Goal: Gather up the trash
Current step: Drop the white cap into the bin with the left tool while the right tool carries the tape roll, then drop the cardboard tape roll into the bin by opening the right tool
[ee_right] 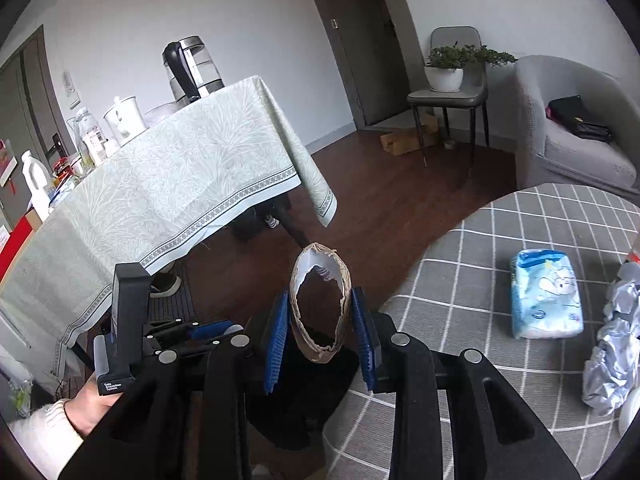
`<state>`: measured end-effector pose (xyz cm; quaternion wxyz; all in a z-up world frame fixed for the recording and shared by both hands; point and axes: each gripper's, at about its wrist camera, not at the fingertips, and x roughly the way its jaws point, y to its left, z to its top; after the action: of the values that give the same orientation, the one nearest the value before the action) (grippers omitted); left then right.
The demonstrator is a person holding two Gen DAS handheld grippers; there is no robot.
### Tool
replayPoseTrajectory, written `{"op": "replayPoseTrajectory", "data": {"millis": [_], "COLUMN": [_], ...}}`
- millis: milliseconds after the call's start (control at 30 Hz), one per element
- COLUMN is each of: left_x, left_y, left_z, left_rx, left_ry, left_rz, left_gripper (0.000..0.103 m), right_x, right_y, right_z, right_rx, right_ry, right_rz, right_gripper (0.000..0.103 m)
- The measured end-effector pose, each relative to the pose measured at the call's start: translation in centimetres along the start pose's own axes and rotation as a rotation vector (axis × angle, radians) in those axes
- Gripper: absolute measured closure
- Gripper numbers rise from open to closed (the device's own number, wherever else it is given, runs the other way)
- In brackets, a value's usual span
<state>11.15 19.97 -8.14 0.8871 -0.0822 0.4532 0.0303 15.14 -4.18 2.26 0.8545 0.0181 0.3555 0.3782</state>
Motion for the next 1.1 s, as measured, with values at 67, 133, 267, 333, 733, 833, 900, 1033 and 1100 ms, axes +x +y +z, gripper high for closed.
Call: {"op": "replayPoseTrajectory", "data": {"millis": [67,133,267,333,733,833,900,1033,1100], "left_x": [0.6,1.3,2.8,3.7,8.2,8.9,8.9,8.9,8.7], "left_y": [0.6,1.4,2.5,3.1,5.7,5.8,5.9,6.3,6.4], "left_z": [-0.3,-0.6,-1.7,-2.2,-5.9,-6.2,-6.3,-6.5,-6.4], "left_rx": [-0.002,-0.003,0.007,0.011,0.014,0.017,0.018,0.005,0.004], "left_ry": [0.022,0.046,0.104,0.137,0.352,0.378,0.379,0.369,0.362], "left_rz": [0.011,0.021,0.044,0.053,0.067,0.060,0.053,0.044,0.050], "left_gripper": [0.071,0.071,0.071,0.071,0.071,0.070,0.067,0.053,0.050], "right_x": [1.1,2.2,4.4,5.3,10.0,11.1,11.9,13.3,14.0], "right_y": [1.0,1.9,3.4,4.1,6.9,7.2,7.5,7.9,8.0], "right_z": [0.0,0.0,-0.2,-0.5,-2.3,-2.7,-3.1,-3.8,-4.1], "right_rx": [-0.011,-0.020,-0.033,-0.040,-0.086,-0.087,-0.089,-0.096,-0.097], "right_ry": [0.014,0.029,0.064,0.082,0.188,0.216,0.236,0.272,0.289], "right_rz": [0.014,0.027,0.045,0.052,0.073,0.072,0.071,0.067,0.063], "right_gripper": [0.071,0.071,0.071,0.071,0.071,0.071,0.071,0.071,0.071]}}
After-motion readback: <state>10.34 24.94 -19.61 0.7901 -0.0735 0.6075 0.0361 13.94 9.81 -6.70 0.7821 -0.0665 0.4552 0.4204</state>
